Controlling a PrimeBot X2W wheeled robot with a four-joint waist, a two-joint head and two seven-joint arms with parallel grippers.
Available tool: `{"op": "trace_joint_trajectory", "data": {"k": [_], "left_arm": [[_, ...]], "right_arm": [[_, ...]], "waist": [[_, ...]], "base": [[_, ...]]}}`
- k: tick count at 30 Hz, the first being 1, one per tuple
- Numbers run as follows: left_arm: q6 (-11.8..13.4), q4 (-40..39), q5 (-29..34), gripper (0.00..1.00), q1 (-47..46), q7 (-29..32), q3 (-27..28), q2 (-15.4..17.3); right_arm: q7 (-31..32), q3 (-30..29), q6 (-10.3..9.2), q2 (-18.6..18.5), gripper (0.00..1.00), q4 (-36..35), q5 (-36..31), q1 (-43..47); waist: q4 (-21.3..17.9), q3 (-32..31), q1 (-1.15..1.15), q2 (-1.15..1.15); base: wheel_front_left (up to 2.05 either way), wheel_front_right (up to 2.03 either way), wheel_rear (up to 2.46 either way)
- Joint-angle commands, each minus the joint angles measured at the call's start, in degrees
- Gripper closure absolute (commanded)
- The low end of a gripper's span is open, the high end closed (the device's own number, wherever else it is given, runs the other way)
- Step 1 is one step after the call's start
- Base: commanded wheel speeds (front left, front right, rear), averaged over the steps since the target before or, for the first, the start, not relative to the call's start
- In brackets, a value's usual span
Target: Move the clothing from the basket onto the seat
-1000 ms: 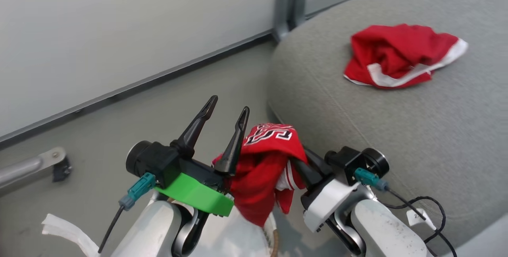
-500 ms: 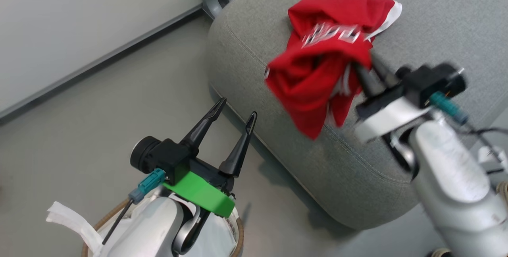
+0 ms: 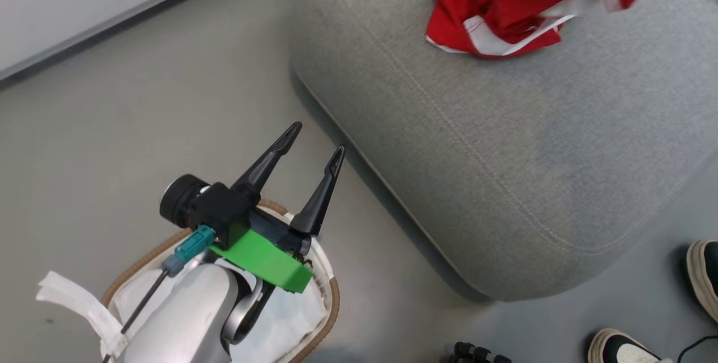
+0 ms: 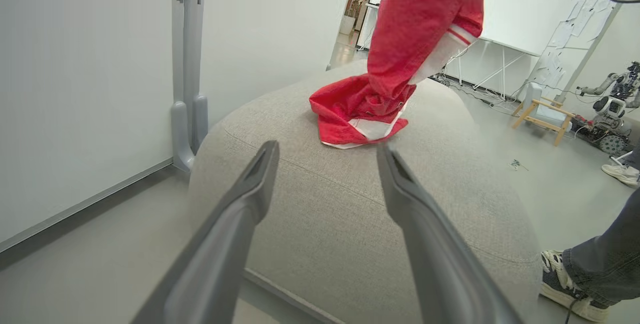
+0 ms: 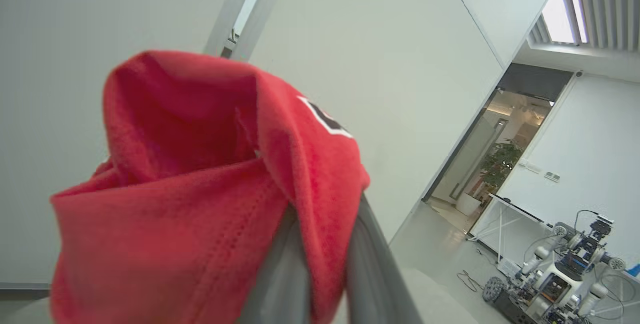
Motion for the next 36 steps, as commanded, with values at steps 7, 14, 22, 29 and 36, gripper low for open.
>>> {"op": "trace_joint_trajectory", "data": {"k": [7, 14, 22, 29, 36], "left_arm": [[-0.2, -0.5, 0.0, 0.00, -3.9, 0.0, -0.6, 2.1], [-0.2, -1.5, 0.2, 0.00, -6.1, 0.0, -1.3, 3.5], [-0.2, -1.2, 0.0, 0.00, -6.5, 0.0, -0.5, 4.7], [-0.2, 0.1, -0.3, 0.00, -4.7, 0.0, 1.2, 3.5], [-0.2, 1.4, -0.3, 0.00, -1.2, 0.0, 3.1, 0.9]], "right_arm": [[-0.1, -7.6, -0.08, 0.9, 1.00, 6.9, -5.5, 0.1], [-0.1, -16.2, -0.08, 5.2, 1.00, 12.9, -8.6, 4.0], [-0.1, -22.1, -0.08, 9.6, 0.36, 14.6, -11.1, 7.6], [-0.1, -24.6, -0.08, 11.5, 0.00, 12.5, -11.0, 12.4], [-0.1, -20.1, -0.08, 11.4, 0.00, 6.3, -9.1, 21.8]], "waist": [[6.5, 8.5, 0.00, 0.00], [9.1, 13.1, 0.00, 0.00], [9.6, 15.0, 0.00, 0.00], [8.9, 11.7, 0.00, 0.00], [8.5, 4.8, 0.00, 0.00]], "base": [[0.00, 0.00, 0.00], [0.00, 0.00, 0.00], [0.00, 0.00, 0.00], [0.00, 0.00, 0.00], [0.00, 0.00, 0.00]]}}
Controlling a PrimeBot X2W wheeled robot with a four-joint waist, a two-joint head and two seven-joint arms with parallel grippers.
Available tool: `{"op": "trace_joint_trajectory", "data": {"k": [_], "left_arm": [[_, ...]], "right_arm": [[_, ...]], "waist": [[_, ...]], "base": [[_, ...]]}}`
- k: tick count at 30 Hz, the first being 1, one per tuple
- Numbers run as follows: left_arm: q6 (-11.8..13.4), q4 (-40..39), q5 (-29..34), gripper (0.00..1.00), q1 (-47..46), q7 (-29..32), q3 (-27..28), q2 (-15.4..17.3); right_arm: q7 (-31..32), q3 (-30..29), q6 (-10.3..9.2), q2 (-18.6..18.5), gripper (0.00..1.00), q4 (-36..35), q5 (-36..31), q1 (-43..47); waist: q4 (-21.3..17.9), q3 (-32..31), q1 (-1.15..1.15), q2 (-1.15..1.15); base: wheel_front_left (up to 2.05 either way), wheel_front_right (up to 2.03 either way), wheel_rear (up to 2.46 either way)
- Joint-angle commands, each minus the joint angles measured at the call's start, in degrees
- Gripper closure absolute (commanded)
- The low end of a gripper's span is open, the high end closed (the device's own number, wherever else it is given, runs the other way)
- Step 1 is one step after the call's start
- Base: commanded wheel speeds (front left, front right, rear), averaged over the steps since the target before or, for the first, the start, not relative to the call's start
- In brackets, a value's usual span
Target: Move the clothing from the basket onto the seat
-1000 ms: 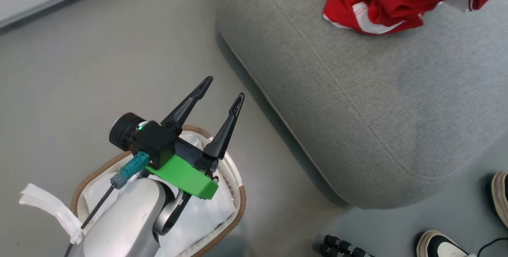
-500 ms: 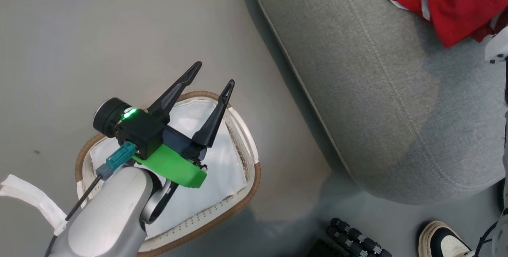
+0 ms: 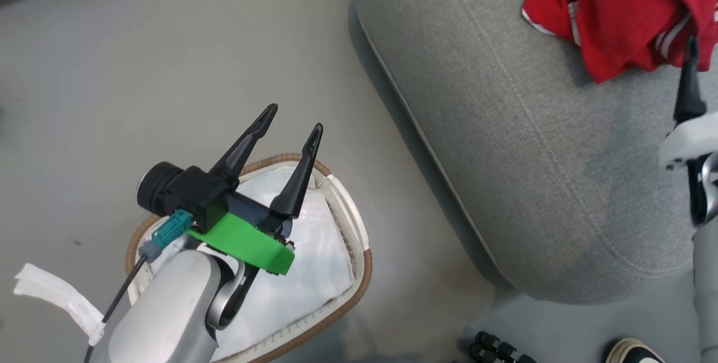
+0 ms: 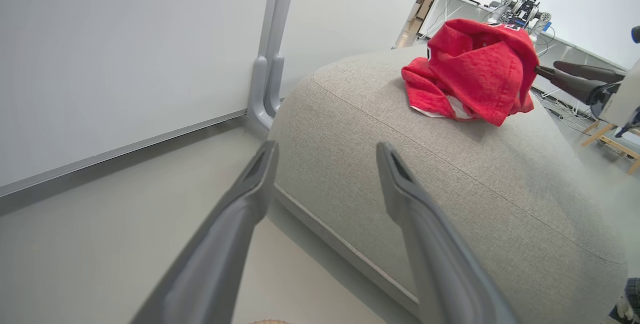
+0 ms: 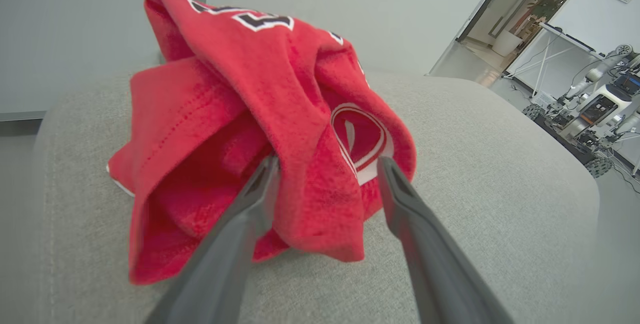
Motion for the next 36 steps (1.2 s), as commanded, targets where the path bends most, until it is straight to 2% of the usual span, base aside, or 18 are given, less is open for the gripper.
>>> {"op": "trace_joint_trajectory", "data": {"k": [1, 6, 14, 25, 36], "left_arm": [[-0.2, 0.2, 0.3, 0.00, 1.2, 0.0, 0.7, -0.2], [-0.2, 0.8, 1.4, 0.00, 4.0, 0.0, 3.2, -1.8], [-0.2, 2.7, 4.2, 0.00, 8.1, 0.0, 8.4, -4.5], [-0.2, 5.6, 10.4, 0.00, 13.0, 0.0, 19.7, -8.7], [-0.2, 6.8, 16.2, 0.00, 17.8, 0.0, 29.1, -11.7]], "right_arm": [[-0.1, 0.9, -0.08, 0.1, 0.00, -1.4, 1.2, 2.2], [-0.1, 5.2, -0.08, 0.6, 0.00, -6.5, 5.0, 6.9], [-0.1, 12.2, -0.08, 2.8, 0.00, -12.6, 8.9, 11.8], [-0.1, 19.2, -0.08, 6.3, 0.00, -12.7, 11.0, 14.6], [-0.1, 19.7, -0.08, 7.9, 0.00, -12.1, 10.9, 18.4]], "waist": [[-0.3, -4.2, 0.00, 0.00], [0.8, -8.0, 0.00, 0.00], [5.5, -12.9, 0.00, 0.00], [14.6, -16.3, 0.00, 0.00], [20.3, -18.7, 0.00, 0.00]], "base": [[0.00, 0.00, 0.00], [0.00, 0.00, 0.00], [0.00, 0.00, 0.00], [0.00, 0.00, 0.00], [0.00, 0.00, 0.00]]}}
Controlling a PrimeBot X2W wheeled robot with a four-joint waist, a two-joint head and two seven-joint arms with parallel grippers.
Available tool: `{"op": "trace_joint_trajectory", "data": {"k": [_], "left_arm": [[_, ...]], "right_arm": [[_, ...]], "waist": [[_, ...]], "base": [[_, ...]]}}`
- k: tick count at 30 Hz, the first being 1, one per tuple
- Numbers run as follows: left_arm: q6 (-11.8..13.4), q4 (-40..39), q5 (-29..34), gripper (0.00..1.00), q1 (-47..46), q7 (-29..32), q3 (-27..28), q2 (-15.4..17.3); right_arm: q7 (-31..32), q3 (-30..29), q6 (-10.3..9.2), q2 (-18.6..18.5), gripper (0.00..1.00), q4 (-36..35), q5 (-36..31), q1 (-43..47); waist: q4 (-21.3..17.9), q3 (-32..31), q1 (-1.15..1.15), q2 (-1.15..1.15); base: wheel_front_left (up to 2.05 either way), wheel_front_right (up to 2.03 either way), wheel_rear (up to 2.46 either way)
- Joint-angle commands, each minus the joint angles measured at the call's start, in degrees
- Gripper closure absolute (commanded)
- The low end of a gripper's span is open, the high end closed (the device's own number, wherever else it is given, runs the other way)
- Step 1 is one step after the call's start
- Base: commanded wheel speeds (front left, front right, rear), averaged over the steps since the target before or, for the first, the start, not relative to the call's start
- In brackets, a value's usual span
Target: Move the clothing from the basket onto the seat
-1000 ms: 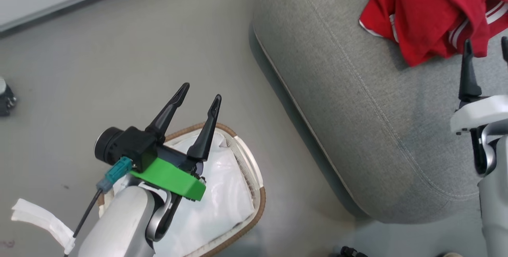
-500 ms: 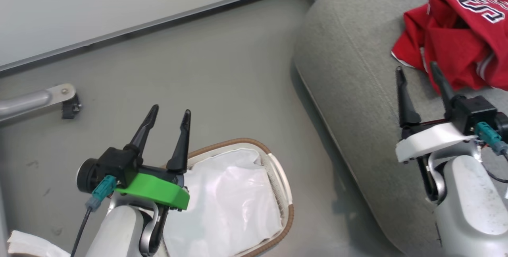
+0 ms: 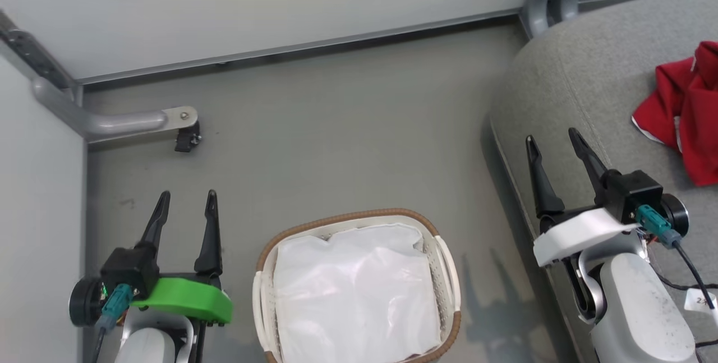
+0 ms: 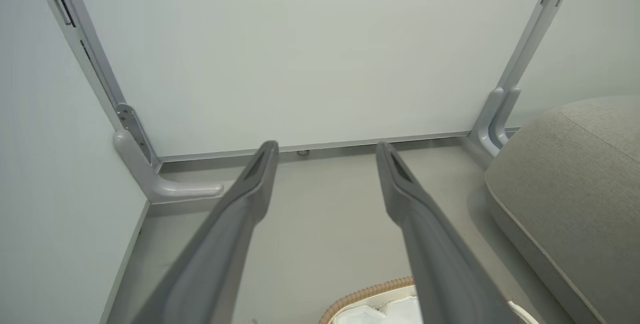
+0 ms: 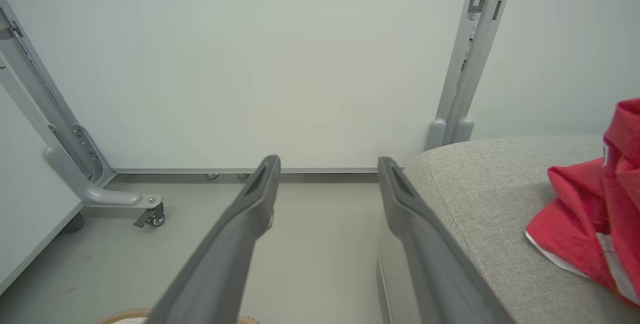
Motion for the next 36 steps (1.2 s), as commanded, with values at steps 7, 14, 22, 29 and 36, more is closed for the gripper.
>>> {"op": "trace_joint_trajectory", "data": {"k": [7, 14, 22, 29, 36], "left_arm": [[-0.2, 1.1, 1.6, 0.00, 4.4, 0.0, 4.3, -1.4], [-0.2, 1.0, 1.1, 0.00, 7.9, 0.0, 5.4, -1.7], [-0.2, 0.5, 0.1, 0.00, 11.3, 0.0, 4.8, -2.0], [0.0, 2.4, -1.6, 1.00, 10.9, 0.4, 4.3, -2.3], [0.0, 1.9, -9.3, 1.00, 10.0, 2.4, 4.9, -2.3]], "right_arm": [[-0.1, -0.6, -0.07, 0.1, 0.00, 0.7, 0.6, 4.8], [-0.1, 0.0, -0.08, 0.1, 0.00, 0.9, 1.4, 9.0], [-0.1, -0.9, -0.08, 0.1, 0.00, -0.1, 3.3, 13.5], [0.6, -1.0, 0.00, 0.7, 1.00, 1.9, 4.5, 13.6], [2.7, -1.7, -0.01, 0.7, 1.00, 1.3, 12.5, 13.4]], "waist": [[2.9, -4.3, 0.00, 0.00], [3.0, -7.4, 0.00, 0.00], [3.3, -10.3, 0.00, 0.00], [3.2, -10.3, 0.00, 0.00], [3.1, -10.4, 0.00, 0.00]], "base": [[0.00, 0.00, 0.00], [0.00, 0.00, 0.00], [0.00, 0.00, 0.00], [0.00, 0.00, 0.00], [0.00, 0.00, 0.00]]}}
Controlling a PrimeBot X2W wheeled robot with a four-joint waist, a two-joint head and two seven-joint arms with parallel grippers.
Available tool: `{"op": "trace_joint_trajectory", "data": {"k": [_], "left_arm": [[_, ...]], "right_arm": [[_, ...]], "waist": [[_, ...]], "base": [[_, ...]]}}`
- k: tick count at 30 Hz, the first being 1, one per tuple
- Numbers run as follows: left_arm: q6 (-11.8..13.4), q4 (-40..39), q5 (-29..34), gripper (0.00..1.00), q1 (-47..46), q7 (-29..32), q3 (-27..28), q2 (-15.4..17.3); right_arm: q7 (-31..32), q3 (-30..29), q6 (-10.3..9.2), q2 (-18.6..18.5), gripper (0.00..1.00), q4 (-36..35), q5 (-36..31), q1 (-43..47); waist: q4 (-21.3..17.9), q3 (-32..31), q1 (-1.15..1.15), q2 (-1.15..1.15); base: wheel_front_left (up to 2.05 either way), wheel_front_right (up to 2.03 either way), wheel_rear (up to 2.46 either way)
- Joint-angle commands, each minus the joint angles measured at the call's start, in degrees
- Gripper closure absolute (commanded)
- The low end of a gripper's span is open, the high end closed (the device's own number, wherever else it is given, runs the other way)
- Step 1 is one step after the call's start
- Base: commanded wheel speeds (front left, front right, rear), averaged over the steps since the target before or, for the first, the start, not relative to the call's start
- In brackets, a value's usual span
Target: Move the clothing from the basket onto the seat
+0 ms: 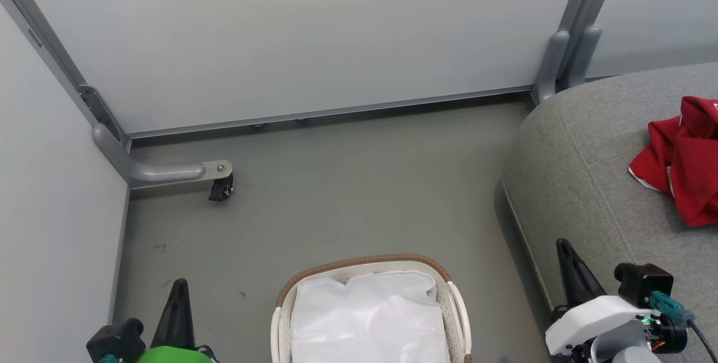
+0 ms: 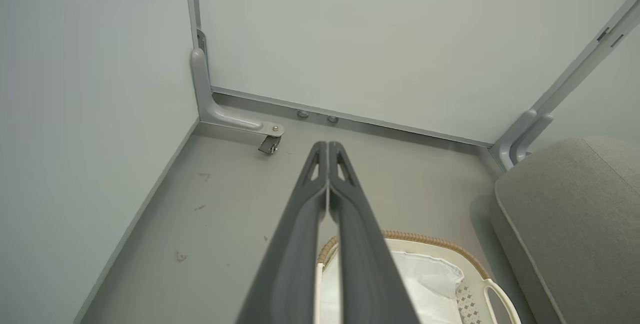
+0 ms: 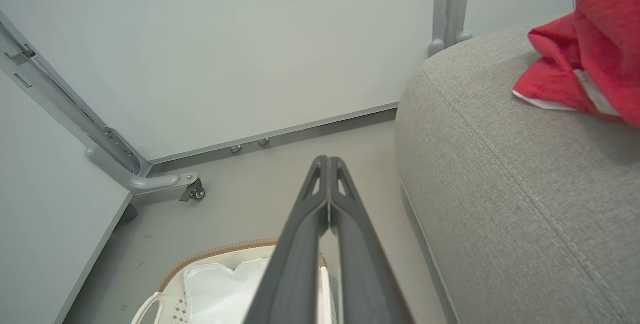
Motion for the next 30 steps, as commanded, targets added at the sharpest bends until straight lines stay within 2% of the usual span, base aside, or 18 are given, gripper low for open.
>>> {"op": "trace_joint_trajectory", "data": {"k": [1, 13, 30], "left_arm": [[0.0, -1.0, -2.5, 1.00, -1.1, 0.4, 0.5, 0.2], [0.0, -1.8, -14.4, 1.00, -2.5, 3.6, 1.5, 0.2], [-0.1, -2.6, -28.0, 1.00, -4.1, 7.3, 2.6, 0.3]], "right_arm": [[0.4, -0.3, -0.01, -0.2, 1.00, -1.2, 2.5, -0.9], [3.5, -1.1, -0.01, -0.3, 1.00, -2.4, 14.9, -1.1], [7.1, -2.2, -0.02, -0.5, 1.00, -3.4, 29.1, -1.5]], "waist": [[0.0, 0.0, 0.01, 0.00], [-0.2, -0.2, 0.01, 0.00], [-0.4, -0.4, 0.01, 0.00]], "base": [[0.00, 0.00, 0.00], [0.00, 0.00, 0.00], [0.00, 0.00, 0.00]]}}
